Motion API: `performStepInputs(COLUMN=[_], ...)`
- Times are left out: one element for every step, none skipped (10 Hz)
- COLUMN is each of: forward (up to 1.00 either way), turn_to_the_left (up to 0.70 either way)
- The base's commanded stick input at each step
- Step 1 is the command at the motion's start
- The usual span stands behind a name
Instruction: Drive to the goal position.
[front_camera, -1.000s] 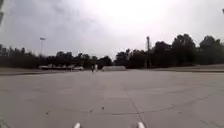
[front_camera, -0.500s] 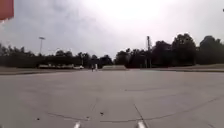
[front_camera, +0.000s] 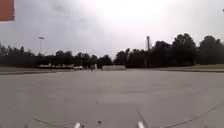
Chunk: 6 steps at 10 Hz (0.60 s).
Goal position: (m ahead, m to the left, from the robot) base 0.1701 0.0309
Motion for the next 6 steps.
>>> performStepInputs(forward=[0.50, 0.50, 0.50, 0.50, 0.50, 0.50], turn_to_the_left=[0.00, 0.00, 0.00, 0.00, 0.00, 0.00])
